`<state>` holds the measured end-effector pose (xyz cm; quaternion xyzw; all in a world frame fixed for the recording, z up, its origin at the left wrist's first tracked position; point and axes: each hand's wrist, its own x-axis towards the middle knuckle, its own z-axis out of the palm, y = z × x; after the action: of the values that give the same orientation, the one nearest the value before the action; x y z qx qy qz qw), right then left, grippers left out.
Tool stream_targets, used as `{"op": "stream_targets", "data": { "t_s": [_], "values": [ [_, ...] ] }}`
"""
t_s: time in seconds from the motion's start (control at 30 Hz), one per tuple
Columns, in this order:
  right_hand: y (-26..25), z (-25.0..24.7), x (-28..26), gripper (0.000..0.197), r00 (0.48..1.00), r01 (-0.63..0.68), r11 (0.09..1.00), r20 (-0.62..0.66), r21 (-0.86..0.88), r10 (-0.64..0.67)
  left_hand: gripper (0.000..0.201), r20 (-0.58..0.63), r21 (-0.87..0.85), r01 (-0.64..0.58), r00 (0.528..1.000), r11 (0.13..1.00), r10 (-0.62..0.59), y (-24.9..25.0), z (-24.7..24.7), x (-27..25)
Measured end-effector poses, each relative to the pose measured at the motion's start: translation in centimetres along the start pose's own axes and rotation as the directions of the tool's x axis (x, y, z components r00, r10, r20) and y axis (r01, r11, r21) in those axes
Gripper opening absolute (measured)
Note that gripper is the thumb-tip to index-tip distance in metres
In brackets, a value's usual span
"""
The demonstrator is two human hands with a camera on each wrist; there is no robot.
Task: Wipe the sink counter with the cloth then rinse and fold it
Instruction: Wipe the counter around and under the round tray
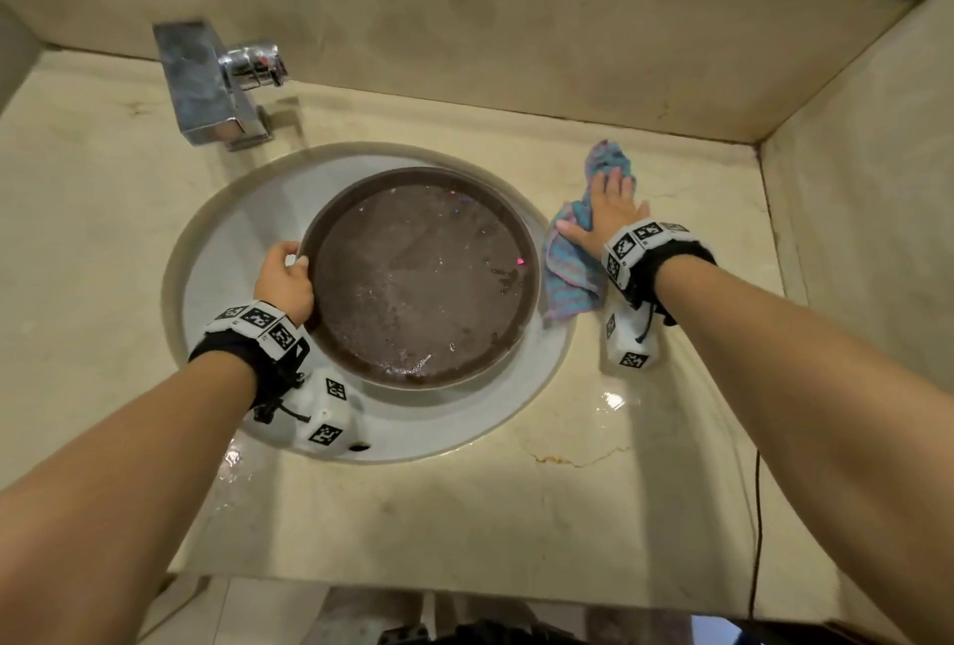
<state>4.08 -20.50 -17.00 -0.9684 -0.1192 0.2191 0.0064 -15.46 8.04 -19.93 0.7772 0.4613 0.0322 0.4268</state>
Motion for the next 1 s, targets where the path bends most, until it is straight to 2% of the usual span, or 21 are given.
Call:
{"op": "stream_targets", "data": {
  "t_s": [0.13, 0.3, 0.47, 0.57, 0.67, 0.83, 1.0],
  "values": [
    [-2.6, -0.5, 1.5, 0.085, 0.994, 0.108, 0.992, 0.040, -0.065, -0.105, 0.031, -0.014, -0.026, 0.023, 1.000, 0.999, -0.023, -0.7, -0.2, 0.7],
    [-4.5, -0.7, 2.7, 0.081, 0.980, 0.200, 0.972, 0.046, -0.124, -0.196, 0.029, -0.016, -0.052, 0.039, 0.999, 0.998, -0.040, -1.1, -0.2, 1.2],
    [-4.1, -1.0, 3.2, 0.081, 0.980, 0.193, 0.973, 0.064, -0.126, -0.186, 0.027, -0.006, -0.056, 0.009, 1.000, 0.998, -0.010, -1.2, 0.0, 1.1],
    [-2.4, -1.5, 3.5, 0.075, 0.991, 0.122, 0.987, 0.060, -0.104, -0.116, 0.029, -0.002, -0.036, -0.013, 1.000, 0.999, 0.013, -1.3, 0.0, 1.0],
    [0.9, -1.7, 3.7, 0.072, 0.998, -0.026, 0.997, 0.050, -0.075, 0.030, 0.029, 0.005, -0.081, -0.039, 0.999, 0.996, 0.039, -1.1, 0.3, 0.7],
    [7.6, -1.7, 3.1, 0.077, 0.968, -0.246, 0.969, 0.038, -0.006, 0.246, 0.023, 0.042, -0.159, -0.047, 0.998, 0.986, 0.055, -0.3, 1.3, 0.1],
    [9.8, -0.9, 2.0, 0.081, 0.959, -0.282, 0.959, 0.022, -0.032, 0.282, 0.027, 0.048, -0.238, -0.042, 0.997, 0.970, 0.055, 0.4, 1.1, -0.2]
  ]
}}
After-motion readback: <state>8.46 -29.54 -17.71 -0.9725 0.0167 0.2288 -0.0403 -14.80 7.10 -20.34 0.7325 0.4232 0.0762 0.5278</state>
